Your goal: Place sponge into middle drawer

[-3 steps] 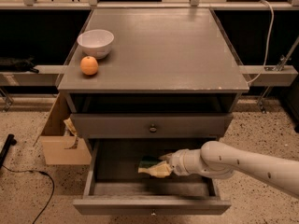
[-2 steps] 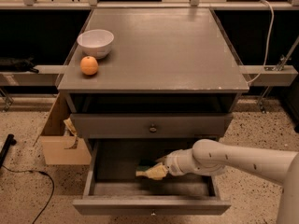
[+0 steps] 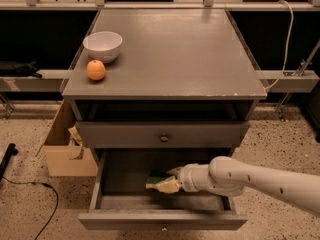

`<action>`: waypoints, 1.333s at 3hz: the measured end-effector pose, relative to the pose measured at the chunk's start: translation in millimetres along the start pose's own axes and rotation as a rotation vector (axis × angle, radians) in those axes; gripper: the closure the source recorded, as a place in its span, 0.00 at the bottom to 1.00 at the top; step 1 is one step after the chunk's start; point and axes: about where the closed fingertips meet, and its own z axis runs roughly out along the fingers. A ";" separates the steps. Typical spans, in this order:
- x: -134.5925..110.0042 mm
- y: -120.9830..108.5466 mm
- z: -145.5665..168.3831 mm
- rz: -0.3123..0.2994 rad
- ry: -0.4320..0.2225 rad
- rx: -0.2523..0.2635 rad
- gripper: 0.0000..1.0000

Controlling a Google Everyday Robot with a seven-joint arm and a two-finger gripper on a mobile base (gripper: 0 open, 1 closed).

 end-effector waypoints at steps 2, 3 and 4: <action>-4.5 2.7 -0.9 -0.041 -0.056 0.024 1.00; 0.4 -0.5 8.5 -0.038 -0.030 0.021 1.00; 6.5 -8.0 19.4 -0.038 -0.010 0.024 1.00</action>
Offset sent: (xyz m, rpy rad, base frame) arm -0.0002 0.0019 0.0025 0.0133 -0.0545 -0.0037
